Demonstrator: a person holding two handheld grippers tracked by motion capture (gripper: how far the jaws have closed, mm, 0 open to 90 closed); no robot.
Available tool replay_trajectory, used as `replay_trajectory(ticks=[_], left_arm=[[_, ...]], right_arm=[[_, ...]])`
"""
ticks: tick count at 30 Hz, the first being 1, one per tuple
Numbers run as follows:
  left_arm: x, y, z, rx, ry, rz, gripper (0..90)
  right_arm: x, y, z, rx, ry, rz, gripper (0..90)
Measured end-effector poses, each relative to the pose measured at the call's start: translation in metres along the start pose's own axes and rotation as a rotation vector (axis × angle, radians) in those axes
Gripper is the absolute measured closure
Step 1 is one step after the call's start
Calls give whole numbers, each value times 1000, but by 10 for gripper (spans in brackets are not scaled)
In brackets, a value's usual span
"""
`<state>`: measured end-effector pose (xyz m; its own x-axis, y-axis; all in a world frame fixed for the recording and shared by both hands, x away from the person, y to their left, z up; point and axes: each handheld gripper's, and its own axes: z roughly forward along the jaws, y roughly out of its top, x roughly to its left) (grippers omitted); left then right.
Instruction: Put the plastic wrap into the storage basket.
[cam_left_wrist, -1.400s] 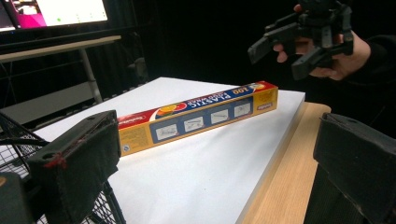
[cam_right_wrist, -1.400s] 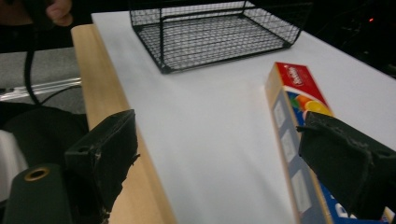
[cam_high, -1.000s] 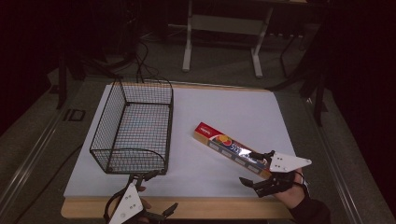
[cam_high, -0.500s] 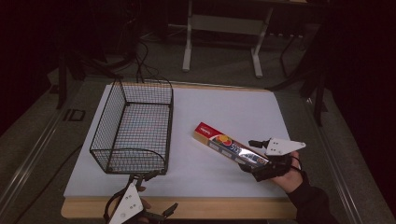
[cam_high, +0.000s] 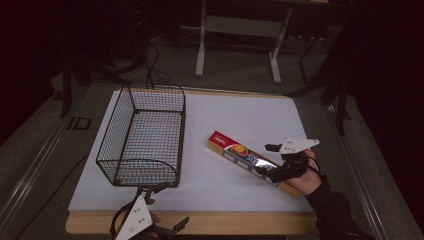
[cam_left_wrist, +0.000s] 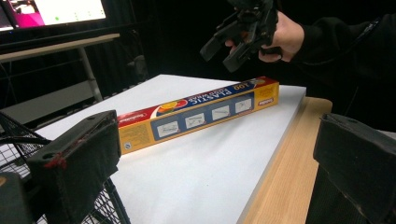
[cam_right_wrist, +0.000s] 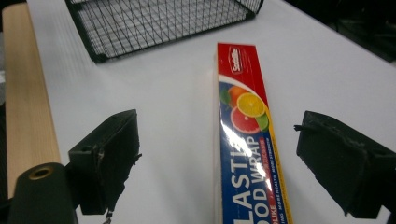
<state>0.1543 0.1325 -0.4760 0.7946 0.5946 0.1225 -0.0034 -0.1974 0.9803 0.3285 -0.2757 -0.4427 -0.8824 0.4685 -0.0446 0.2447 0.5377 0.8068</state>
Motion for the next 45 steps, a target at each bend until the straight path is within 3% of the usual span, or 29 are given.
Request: replay_trajectory(ticks=[9,12,16,17,19,28,41,45], left_arm=[[0,0,0,-1,-3,0,12],[0,0,0,-1,-4,-1,12],[0,0,0,-2,-6,-2,12],[-1,0,0,-2,-7,-2,12],[-1,0,0,-2,-7,-3,12],[-1,0,1,-1,-12,-4,12],[0,0,1,2,-21,-5,12],[0,0,1,3,-22,-5,12]], right_arm=[[-12,-1,12,79,2,33,131],[-18,-2,17,124,-23,59,130],[-19,-2,20,146,-27,65,130],[-21,-2,25,187,-29,80,130],[-22,-2,28,214,-18,87,136],[-28,-1,39,299,-18,93,137],[-33,2,69,512,-18,83,138],[-34,2,75,549,-17,83,174]])
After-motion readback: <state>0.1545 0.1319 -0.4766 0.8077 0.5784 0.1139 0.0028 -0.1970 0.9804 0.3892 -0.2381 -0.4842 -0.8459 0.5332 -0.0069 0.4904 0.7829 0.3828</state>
